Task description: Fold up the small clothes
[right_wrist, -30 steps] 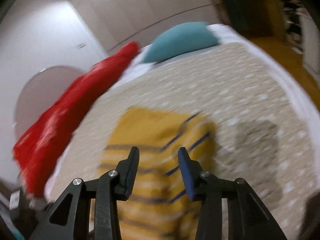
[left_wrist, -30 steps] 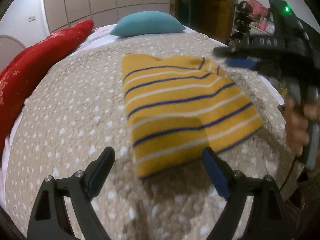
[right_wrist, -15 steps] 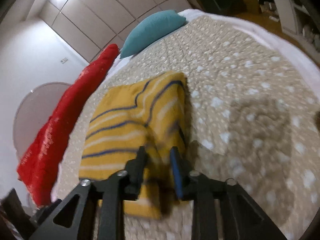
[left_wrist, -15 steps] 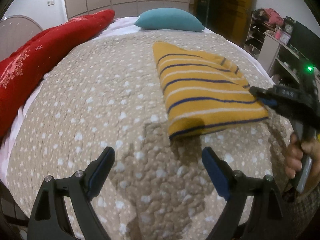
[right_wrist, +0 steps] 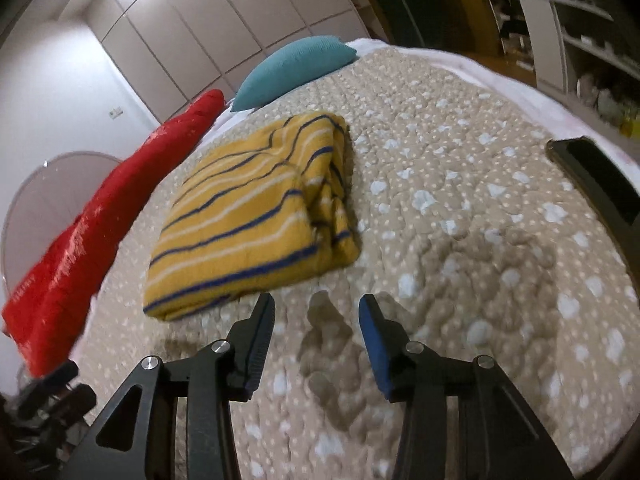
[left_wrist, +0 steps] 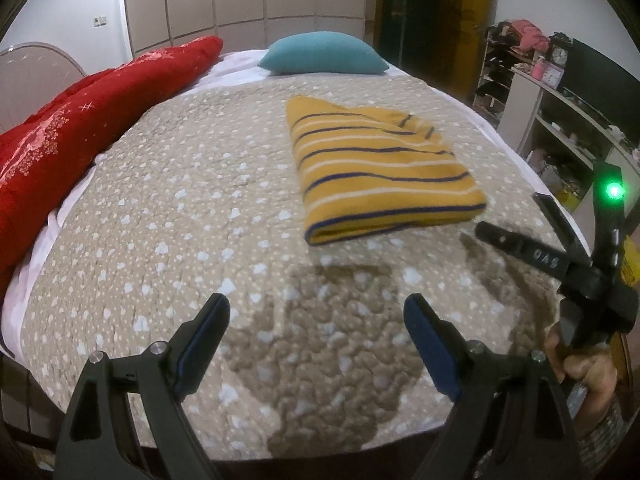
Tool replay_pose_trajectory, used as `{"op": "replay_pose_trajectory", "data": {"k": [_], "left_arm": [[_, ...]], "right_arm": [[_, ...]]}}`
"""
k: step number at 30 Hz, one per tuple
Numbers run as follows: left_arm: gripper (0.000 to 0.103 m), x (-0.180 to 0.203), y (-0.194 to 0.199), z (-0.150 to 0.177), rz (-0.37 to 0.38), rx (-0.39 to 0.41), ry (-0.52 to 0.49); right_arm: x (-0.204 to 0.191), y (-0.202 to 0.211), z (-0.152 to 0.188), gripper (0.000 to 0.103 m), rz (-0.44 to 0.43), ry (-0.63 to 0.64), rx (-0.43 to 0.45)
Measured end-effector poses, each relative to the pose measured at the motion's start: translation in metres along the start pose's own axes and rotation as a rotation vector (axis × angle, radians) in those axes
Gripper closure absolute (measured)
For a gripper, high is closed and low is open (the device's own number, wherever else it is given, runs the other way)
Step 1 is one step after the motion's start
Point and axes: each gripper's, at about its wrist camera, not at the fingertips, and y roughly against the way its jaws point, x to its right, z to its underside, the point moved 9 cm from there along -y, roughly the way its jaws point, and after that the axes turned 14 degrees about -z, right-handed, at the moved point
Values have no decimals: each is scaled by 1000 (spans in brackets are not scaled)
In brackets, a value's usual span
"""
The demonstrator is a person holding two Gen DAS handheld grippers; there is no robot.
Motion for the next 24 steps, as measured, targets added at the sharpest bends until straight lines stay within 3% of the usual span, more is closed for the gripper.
{"op": "replay_pose_trajectory", "data": {"k": [2,12,16,22,24], "left_arm": [[15,5,9,3,10,19,-4],[15,10,35,5,17,112,-14],[13,-4,43,2,-20,163,39],[0,-43,62,-8,-103,290,162],[0,-48,62,-8,-106,288,176]], "right_arm": [[-6,6,6,48,22,31,5],[-11,23,25,45,104,76,10],[-13,23,27,45,123,82,-3],[-28,23,31,39,149,145,-16],[-34,22,33,38,159,169,-26]]}}
